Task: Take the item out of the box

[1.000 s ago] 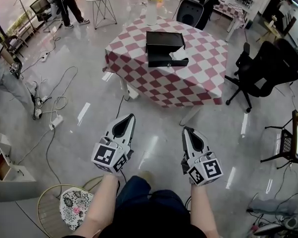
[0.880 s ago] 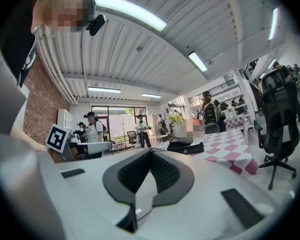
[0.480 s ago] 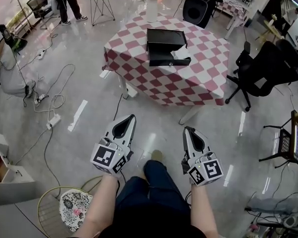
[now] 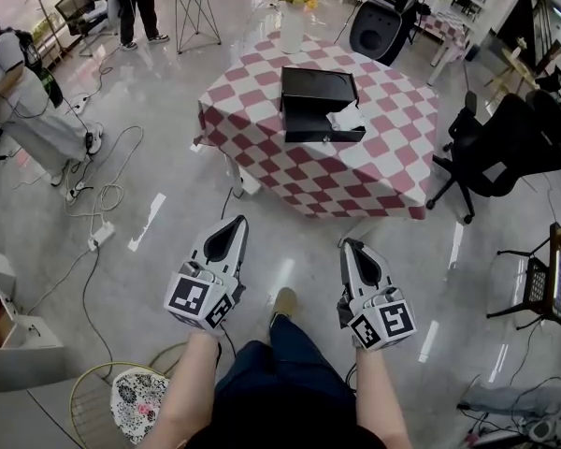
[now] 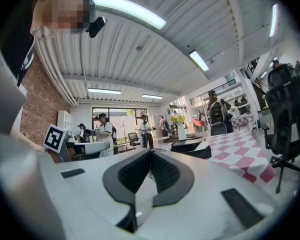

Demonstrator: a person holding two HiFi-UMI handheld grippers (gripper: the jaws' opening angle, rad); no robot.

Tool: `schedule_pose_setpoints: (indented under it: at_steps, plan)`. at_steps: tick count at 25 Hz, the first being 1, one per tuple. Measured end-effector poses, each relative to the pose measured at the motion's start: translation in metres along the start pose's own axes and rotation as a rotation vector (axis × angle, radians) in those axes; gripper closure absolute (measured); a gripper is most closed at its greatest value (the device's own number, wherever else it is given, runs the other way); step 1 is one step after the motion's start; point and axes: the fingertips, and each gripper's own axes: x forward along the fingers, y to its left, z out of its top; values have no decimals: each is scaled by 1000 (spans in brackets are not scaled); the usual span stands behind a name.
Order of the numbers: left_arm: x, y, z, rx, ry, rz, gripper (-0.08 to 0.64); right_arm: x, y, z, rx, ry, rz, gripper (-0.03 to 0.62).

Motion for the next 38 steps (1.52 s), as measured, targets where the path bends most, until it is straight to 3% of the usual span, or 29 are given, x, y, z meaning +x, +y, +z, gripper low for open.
schedule_pose_setpoints:
  at_steps: [26,38]
  plan:
    - [179,35,-7,-3,38,-58,560,123,-137,12,51,43,-12,588]
    - [226,42,-21,-10,55,-68,560,152,-174,1,67,73,-12,588]
